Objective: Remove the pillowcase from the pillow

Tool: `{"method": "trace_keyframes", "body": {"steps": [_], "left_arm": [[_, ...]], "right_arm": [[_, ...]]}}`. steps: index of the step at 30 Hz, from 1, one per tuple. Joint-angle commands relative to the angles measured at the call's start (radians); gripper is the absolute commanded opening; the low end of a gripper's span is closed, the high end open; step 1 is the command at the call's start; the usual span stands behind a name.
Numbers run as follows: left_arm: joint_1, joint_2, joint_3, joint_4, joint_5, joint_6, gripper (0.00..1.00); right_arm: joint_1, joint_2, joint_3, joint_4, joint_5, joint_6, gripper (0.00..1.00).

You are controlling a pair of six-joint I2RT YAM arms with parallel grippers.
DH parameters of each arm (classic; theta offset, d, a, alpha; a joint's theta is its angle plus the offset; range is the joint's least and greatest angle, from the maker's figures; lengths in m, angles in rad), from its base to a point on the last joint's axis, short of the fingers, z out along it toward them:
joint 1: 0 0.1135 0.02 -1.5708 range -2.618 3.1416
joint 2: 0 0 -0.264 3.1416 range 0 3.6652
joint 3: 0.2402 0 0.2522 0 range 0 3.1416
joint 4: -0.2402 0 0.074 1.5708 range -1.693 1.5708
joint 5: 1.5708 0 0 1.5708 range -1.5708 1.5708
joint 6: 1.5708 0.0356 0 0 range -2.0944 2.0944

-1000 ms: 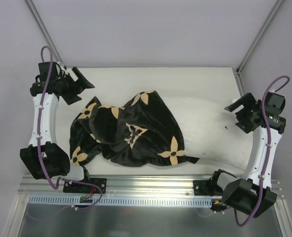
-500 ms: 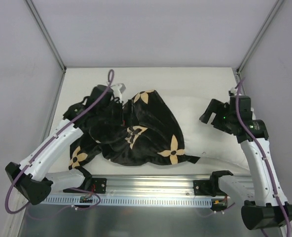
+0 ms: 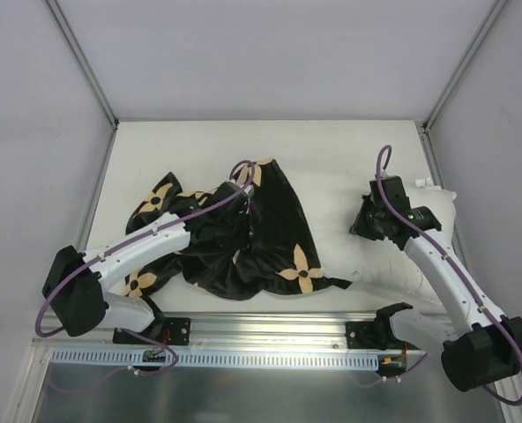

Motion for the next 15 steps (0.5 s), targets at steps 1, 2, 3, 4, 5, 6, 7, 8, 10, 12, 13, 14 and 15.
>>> {"method": "trace_keyframes", "body": {"steps": [1, 2, 3, 4, 5, 6, 7, 8, 10, 12, 13, 14, 15], "left_arm": [[0.049, -0.107, -0.039, -0.013, -0.124, 0.012, 0.00], [0.111, -0.135, -0.068, -0.029, -0.121, 0.015, 0.00], [0.156, -0.167, -0.085, -0.036, -0.098, 0.020, 0.00], [0.208, -0.230, -0.102, -0.041, -0.081, 0.032, 0.00], [0.321, -0.261, -0.126, -0.053, -0.075, 0.041, 0.00], [0.378, -0.293, -0.133, -0.059, -0.057, 0.049, 0.00], [0.432, -0.339, -0.134, -0.070, -0.040, 0.060, 0.00], [0.531, -0.353, -0.125, -0.096, -0.040, 0.063, 0.00], [0.613, -0.376, -0.102, -0.116, -0.026, 0.081, 0.00], [0.694, -0.362, -0.049, -0.138, -0.020, 0.109, 0.00], [0.717, -0.350, -0.023, -0.145, 0.012, 0.120, 0.00], [0.740, -0.336, 0.041, -0.148, 0.043, 0.129, 0.00], [0.782, -0.324, 0.077, -0.153, 0.069, 0.137, 0.00]], "right_arm": [[-0.063, 0.003, 0.035, 0.015, 0.097, -0.008, 0.01], [-0.113, -0.006, 0.044, 0.015, 0.097, -0.012, 0.01], [-0.144, -0.011, 0.055, 0.012, 0.082, -0.022, 0.01], [-0.176, -0.015, 0.079, 0.011, 0.067, -0.023, 0.01], [-0.244, -0.020, 0.092, 0.009, 0.053, -0.028, 0.01], [-0.279, -0.034, 0.104, 0.006, 0.021, -0.031, 0.01], [-0.308, -0.040, 0.121, 0.006, 0.007, -0.032, 0.01], [-0.359, -0.044, 0.160, -0.002, -0.004, -0.034, 0.01], [-0.417, -0.054, 0.243, -0.017, -0.027, -0.037, 0.01], [-0.448, -0.051, 0.309, -0.040, -0.051, -0.034, 0.01], [-0.479, -0.046, 0.341, -0.048, -0.058, -0.031, 0.01], [-0.494, -0.040, 0.409, -0.060, -0.076, -0.026, 0.01], [-0.510, -0.032, 0.443, -0.066, -0.125, -0.019, 0.01]]}}
